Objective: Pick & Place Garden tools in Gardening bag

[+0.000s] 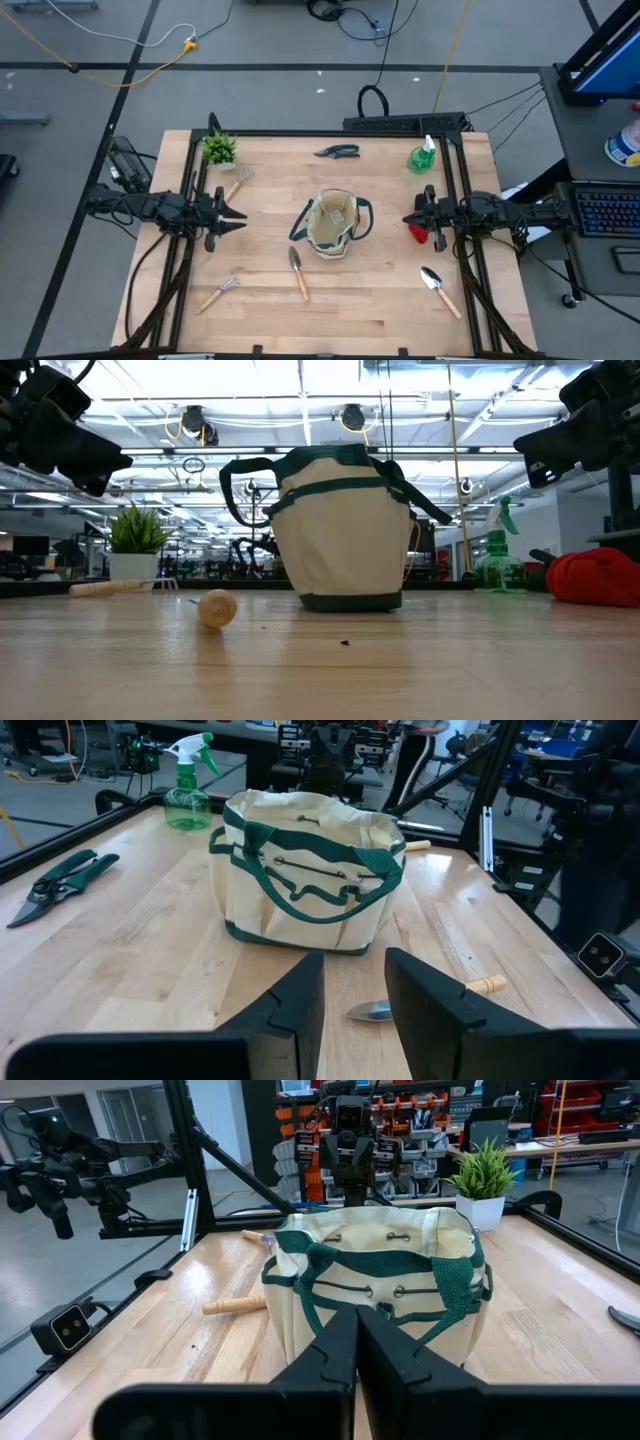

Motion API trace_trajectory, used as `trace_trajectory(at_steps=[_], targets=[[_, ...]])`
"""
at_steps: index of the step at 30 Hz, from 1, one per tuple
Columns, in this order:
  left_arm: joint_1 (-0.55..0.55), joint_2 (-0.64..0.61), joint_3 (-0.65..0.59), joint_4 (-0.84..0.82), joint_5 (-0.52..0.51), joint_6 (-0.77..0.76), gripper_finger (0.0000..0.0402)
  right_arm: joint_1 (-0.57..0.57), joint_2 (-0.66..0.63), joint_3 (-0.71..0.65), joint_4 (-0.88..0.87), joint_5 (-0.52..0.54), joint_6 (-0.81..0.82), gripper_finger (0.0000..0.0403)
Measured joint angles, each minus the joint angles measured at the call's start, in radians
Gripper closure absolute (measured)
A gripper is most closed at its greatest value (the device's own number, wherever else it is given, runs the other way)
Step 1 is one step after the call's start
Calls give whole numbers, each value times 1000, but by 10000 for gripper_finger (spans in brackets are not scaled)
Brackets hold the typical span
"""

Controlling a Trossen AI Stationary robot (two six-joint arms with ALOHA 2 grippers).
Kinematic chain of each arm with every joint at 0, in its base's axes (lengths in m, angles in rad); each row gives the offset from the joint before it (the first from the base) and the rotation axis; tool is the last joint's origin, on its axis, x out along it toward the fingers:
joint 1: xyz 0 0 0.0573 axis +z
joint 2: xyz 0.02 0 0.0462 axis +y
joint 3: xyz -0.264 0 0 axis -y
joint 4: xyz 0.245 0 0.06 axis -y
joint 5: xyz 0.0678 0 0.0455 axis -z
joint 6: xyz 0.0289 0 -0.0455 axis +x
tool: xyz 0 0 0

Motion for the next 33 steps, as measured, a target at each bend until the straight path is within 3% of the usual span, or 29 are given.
trace_trajectory(at_steps=[33], targets=[[0,0,0,0,0,0,289,0,0,0,0,0,-4,403]])
